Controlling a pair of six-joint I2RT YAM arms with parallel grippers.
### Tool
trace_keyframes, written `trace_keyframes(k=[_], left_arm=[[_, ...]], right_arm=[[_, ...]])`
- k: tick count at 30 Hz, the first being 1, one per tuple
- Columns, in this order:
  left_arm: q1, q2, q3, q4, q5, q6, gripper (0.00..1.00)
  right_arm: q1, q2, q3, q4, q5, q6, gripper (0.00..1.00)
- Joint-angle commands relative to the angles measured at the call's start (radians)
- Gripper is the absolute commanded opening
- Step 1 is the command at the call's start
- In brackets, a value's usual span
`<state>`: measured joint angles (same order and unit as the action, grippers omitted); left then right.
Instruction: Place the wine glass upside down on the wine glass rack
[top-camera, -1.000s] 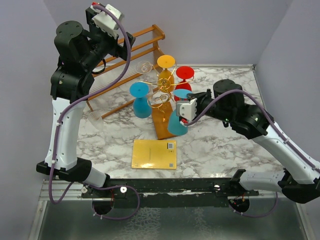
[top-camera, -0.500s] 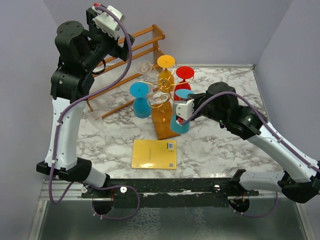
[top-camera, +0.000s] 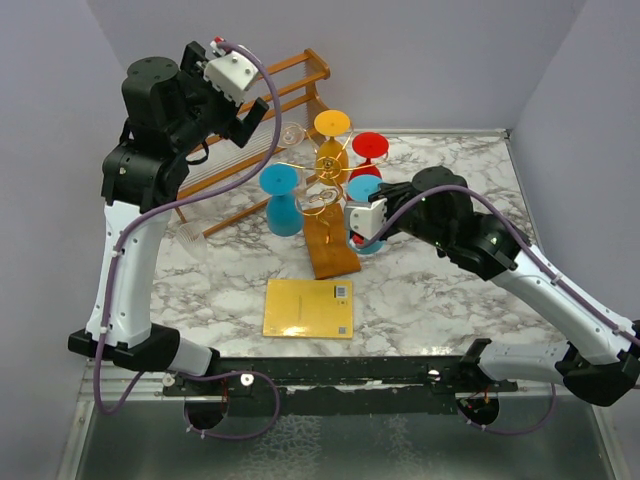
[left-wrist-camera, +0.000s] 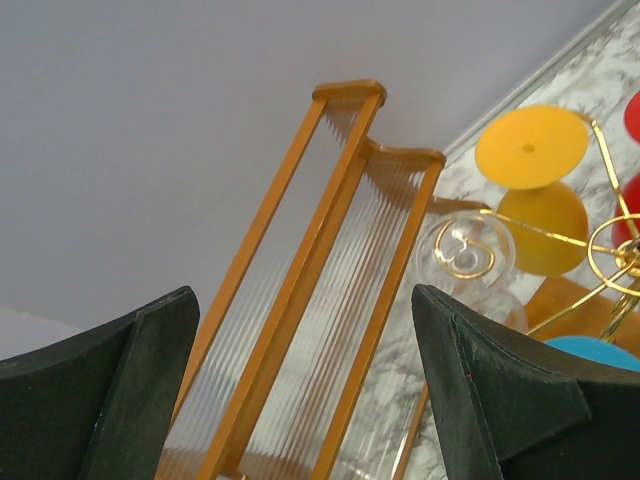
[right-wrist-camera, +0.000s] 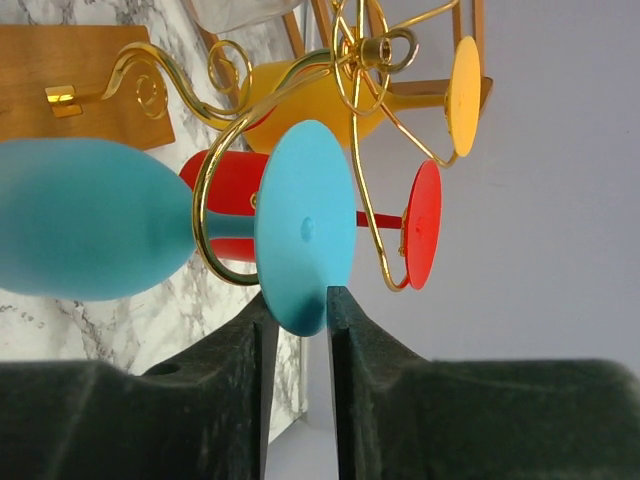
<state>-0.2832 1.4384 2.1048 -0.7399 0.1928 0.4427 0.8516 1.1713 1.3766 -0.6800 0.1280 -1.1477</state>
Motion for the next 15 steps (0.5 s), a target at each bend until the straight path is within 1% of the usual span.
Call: trace_keyframes(k=[1,8,15], left_arm=[[0.006,-0.053,-0.051,-0.062,-0.093,0.089,0.91],[0.044,-0.103,-0.175,-0.116,-0.172,0.161,0.91],[0.125,-0.164,-0.305,-0.164,-0.193,0.192,0.89]], right_arm=[[0.006,-0.017,-0.022,0.035,0.042,-0.001,0.28],[0.004,-0.031,-0.050,0.044,0.057,0.006,0.33],[-0.020,-0.051,-0.062,0.047,0.062,0.021,0.41]])
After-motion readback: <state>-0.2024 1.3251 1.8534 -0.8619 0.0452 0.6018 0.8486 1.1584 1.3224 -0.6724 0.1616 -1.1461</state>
